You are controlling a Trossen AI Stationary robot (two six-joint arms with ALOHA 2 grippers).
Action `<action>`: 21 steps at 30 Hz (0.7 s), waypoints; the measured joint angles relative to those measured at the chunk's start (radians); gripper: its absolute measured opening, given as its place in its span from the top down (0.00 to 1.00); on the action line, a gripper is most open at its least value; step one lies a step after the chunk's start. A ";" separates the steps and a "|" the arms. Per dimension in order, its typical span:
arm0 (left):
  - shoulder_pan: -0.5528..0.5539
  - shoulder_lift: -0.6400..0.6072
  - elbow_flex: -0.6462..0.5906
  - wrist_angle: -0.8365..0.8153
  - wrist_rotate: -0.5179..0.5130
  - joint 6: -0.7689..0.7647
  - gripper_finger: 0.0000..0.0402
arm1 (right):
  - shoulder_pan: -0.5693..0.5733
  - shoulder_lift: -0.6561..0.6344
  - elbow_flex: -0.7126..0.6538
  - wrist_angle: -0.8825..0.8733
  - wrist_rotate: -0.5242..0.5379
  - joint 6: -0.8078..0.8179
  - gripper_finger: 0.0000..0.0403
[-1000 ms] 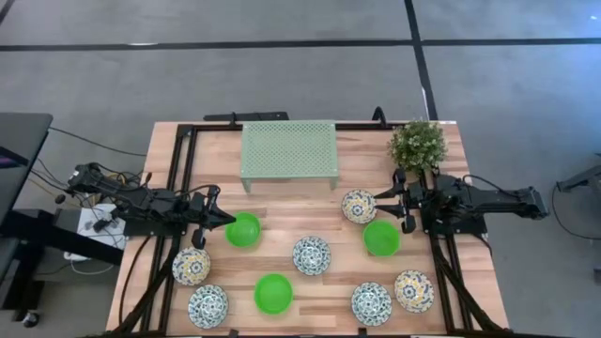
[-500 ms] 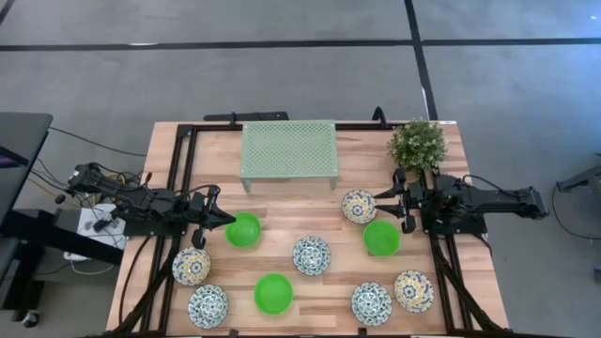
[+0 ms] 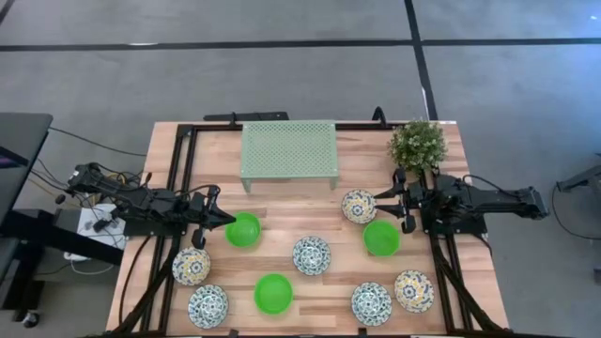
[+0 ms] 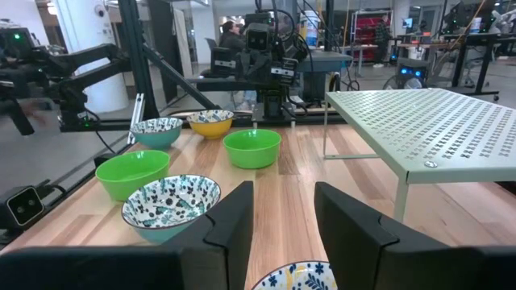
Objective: Pick & Place Mini bowls
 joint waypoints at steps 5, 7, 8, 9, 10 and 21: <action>0.000 0.000 0.000 0.000 0.000 0.000 0.97 | 0.000 0.000 0.000 0.000 0.000 0.000 0.68; 0.000 0.000 0.000 0.000 -0.002 0.024 0.97 | 0.000 0.000 0.000 0.000 0.000 0.000 0.68; 0.000 0.000 0.000 0.000 -0.004 0.050 0.97 | 0.000 0.000 0.000 0.000 0.000 0.000 0.68; 0.000 0.000 0.000 0.001 -0.005 0.078 0.97 | 0.000 0.000 0.000 0.000 0.000 0.000 0.68; 0.000 0.000 0.000 0.002 -0.005 0.102 0.97 | 0.000 0.000 0.000 0.000 0.000 0.000 0.68; 0.000 0.000 0.000 0.122 -0.004 0.080 0.97 | 0.000 0.000 -0.002 0.013 -0.001 0.000 0.68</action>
